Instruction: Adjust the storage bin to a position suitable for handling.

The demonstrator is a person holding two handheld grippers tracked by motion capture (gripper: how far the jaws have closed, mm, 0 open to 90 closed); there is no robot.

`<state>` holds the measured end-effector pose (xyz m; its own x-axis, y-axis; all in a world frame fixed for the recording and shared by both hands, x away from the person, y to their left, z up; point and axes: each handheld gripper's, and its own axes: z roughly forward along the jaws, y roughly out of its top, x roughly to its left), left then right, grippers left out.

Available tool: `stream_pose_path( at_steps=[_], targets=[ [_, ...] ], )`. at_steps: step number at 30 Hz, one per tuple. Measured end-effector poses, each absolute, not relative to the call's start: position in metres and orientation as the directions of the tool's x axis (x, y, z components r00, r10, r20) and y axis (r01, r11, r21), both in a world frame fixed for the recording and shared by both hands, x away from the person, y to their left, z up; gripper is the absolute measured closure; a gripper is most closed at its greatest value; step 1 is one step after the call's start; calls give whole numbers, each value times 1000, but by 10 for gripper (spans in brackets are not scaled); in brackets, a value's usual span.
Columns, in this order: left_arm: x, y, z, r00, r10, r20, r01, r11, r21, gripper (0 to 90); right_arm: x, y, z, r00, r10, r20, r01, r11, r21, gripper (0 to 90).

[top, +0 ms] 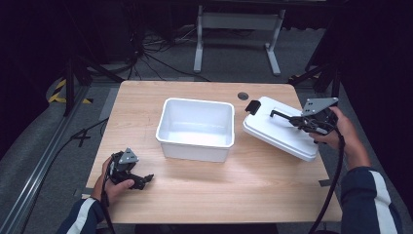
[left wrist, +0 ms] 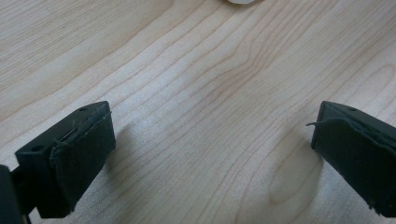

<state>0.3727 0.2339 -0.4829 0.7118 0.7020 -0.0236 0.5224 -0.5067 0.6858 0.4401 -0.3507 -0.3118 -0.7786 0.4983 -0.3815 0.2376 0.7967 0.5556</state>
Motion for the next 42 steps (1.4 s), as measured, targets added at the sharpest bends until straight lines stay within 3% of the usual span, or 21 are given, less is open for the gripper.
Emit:
stream_pose_path(
  at_steps=[29, 35, 42],
  targets=[
    [373, 234, -483, 712, 702, -24, 522, -507, 686, 1, 479, -350, -394, -778, 566, -271, 373, 764, 527, 843],
    [373, 234, -483, 713, 701, -25, 522, -507, 686, 1, 478, -356, -394, -752, 614, -241, 388, 707, 592, 762],
    [373, 234, -483, 713, 701, -23, 522, -508, 685, 2, 472, -353, -389, -754, 616, -228, 388, 698, 602, 670]
  ],
)
